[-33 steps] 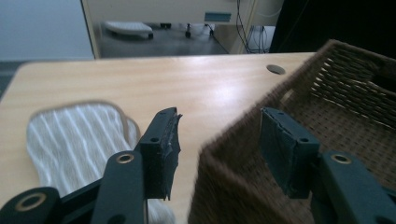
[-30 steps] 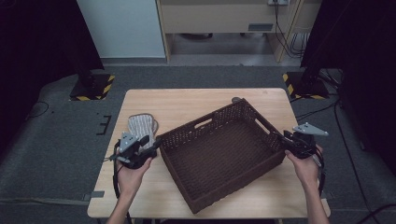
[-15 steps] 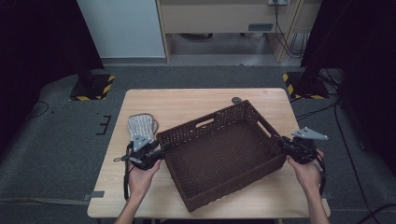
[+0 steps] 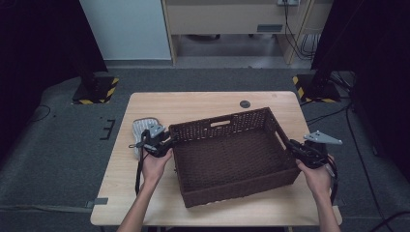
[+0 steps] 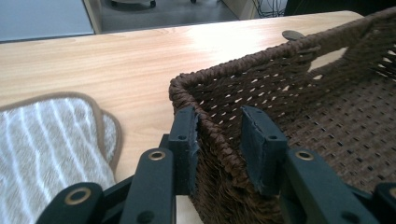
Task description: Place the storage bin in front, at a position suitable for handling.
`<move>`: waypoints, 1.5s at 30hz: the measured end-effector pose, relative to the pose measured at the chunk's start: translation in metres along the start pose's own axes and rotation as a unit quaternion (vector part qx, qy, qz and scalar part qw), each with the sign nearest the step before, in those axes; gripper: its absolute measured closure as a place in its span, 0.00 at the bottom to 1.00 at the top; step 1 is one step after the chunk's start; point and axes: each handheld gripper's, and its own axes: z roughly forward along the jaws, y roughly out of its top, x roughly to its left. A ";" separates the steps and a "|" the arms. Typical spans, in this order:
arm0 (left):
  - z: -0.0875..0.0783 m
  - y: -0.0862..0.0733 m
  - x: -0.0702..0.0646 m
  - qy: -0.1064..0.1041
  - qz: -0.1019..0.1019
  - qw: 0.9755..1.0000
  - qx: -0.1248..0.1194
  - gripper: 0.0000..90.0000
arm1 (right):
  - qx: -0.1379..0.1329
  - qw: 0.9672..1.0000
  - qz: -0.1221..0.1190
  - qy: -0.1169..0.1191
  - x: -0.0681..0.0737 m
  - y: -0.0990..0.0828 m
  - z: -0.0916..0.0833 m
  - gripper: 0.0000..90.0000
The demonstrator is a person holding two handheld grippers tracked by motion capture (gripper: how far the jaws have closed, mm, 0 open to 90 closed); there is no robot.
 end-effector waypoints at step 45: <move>-0.018 -0.016 0.000 -0.074 0.008 0.997 0.007 0.74 | -0.011 1.000 0.023 -0.014 0.017 0.001 -0.004 0.73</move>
